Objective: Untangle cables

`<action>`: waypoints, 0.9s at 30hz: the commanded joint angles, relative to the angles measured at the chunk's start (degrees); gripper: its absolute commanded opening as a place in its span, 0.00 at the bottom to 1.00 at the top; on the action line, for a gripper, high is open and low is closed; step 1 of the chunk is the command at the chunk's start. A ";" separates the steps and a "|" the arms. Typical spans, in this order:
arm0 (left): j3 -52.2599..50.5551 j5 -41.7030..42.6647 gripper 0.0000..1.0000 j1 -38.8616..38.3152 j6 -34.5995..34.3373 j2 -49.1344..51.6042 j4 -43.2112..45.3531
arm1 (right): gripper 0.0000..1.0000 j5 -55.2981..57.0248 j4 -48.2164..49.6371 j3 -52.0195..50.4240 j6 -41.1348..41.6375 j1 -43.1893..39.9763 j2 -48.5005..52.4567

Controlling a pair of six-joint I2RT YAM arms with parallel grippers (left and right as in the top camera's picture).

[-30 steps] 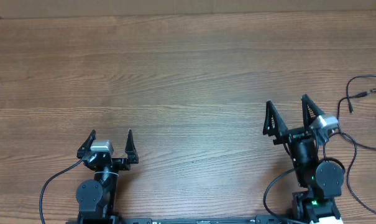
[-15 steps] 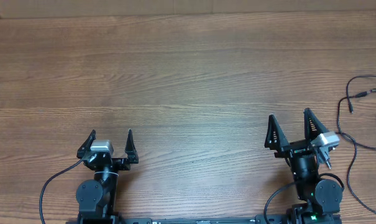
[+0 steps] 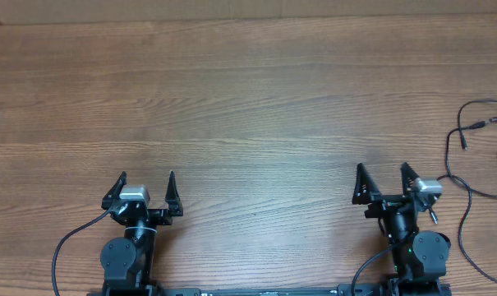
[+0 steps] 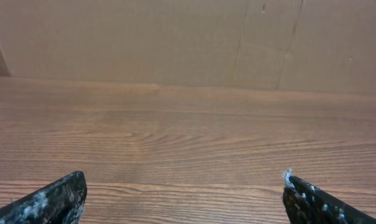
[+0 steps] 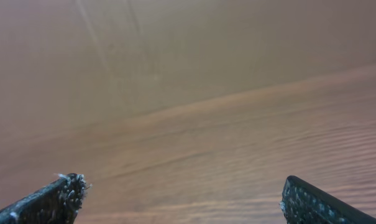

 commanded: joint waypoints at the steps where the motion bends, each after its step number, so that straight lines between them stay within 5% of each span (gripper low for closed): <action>1: -0.22 -0.17 1.00 -0.11 0.26 -0.50 -0.04 | 1.00 0.63 -0.04 -0.59 -6.14 -2.38 -0.76; 6: -0.22 -0.15 1.00 -0.11 0.26 -0.50 -0.04 | 1.00 0.48 -0.07 -0.59 -19.12 -2.64 -0.76; 27: -0.22 -0.15 1.00 -0.11 0.26 -0.50 -0.04 | 1.00 0.50 0.00 -0.59 -18.67 -2.64 -0.72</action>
